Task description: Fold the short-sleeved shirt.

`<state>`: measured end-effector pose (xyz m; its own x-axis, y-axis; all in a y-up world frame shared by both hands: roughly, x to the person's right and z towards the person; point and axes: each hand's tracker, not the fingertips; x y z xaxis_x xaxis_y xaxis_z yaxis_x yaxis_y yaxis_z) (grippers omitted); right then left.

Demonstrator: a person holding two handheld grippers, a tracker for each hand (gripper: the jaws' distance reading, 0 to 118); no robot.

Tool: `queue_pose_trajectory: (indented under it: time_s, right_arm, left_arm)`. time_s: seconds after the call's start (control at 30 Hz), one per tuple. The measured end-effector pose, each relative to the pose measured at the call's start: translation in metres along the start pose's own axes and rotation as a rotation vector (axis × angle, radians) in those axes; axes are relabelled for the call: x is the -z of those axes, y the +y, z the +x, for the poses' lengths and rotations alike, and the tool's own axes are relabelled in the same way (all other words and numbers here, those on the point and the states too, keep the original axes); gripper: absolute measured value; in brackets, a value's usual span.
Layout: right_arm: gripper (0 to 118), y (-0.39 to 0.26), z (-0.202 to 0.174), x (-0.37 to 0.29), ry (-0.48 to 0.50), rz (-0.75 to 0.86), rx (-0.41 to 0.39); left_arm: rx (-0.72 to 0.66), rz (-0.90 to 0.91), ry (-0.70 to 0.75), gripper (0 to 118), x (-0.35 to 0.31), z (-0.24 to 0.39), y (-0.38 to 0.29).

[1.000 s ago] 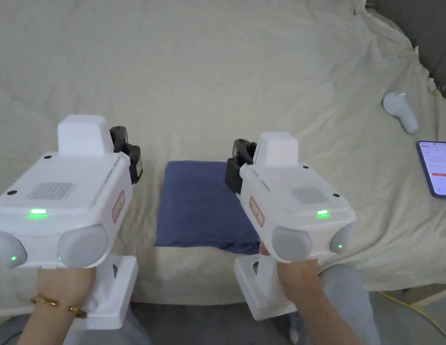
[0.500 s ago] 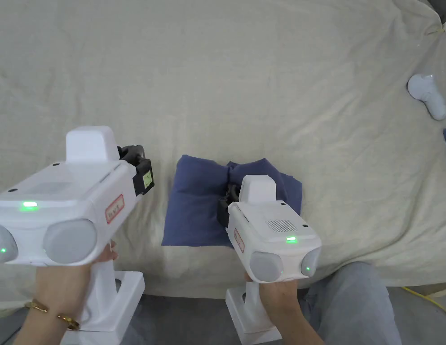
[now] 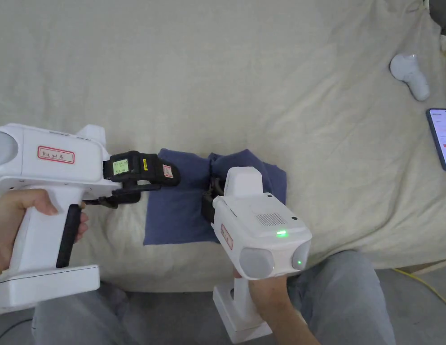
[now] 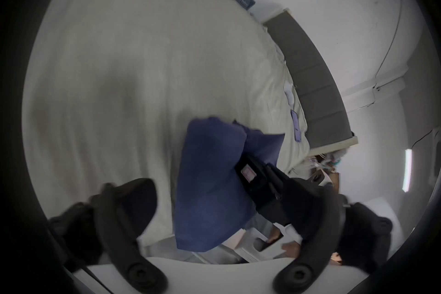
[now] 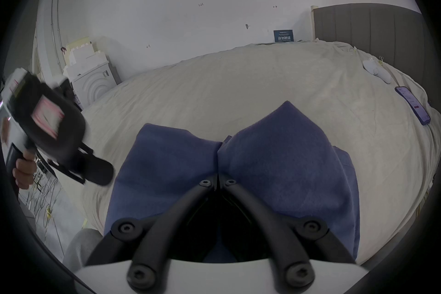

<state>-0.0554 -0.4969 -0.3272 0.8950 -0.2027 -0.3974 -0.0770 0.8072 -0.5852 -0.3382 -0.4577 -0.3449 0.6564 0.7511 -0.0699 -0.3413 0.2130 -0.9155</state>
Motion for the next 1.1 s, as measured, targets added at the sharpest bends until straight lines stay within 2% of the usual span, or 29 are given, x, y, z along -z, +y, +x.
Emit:
queue_pose_trajectory:
  time_s: [0.07,0.27,0.3,0.4,0.43,0.53,0.67,0.77,0.9,0.97,1.1]
  right_arm:
    - [0,0.0,0.001,0.001,0.002,-0.002,0.007]
    - [0,-0.002,0.004,0.007,0.007,-0.005,0.01]
    - [0,-0.002,0.005,0.007,0.009,-0.005,0.014]
    - [0,-0.003,0.004,0.007,0.012,-0.004,0.024]
    - [0,-0.003,0.004,0.008,0.012,-0.005,0.026]
    - [0,-0.003,0.007,0.01,0.014,-0.012,0.037]
    - [0,0.005,0.005,0.01,0.016,-0.052,0.037]
    - [0,0.022,0.004,-0.001,0.027,-0.055,0.062]
    - [0,0.054,0.01,-0.039,0.047,0.079,0.035]
    - [0,0.072,0.013,-0.062,0.046,0.153,0.033]
    - [0,0.105,0.025,-0.102,0.022,0.271,0.033]
  left_arm:
    - [-0.034,-0.031,0.019,83,0.01,-0.005,0.003]
    - [-0.011,-0.04,0.032,80,0.022,-0.009,0.01]
    - [-0.013,-0.044,0.029,65,0.023,-0.007,0.01]
    - [-0.011,-0.046,0.041,44,0.032,0.0,0.005]
    - [0.004,-0.039,0.065,28,0.036,0.003,0.002]
    - [0.015,-0.011,0.109,18,0.039,0.01,-0.006]
    - [-0.057,-0.013,0.178,13,0.035,0.026,-0.002]
    - [0.006,-0.008,0.205,12,0.024,0.045,0.001]
    - [0.007,0.027,0.19,12,-0.009,0.058,0.008]
    - [0.05,0.059,0.251,12,-0.029,0.058,0.012]
    - [0.04,0.106,0.35,12,-0.084,0.042,0.018]
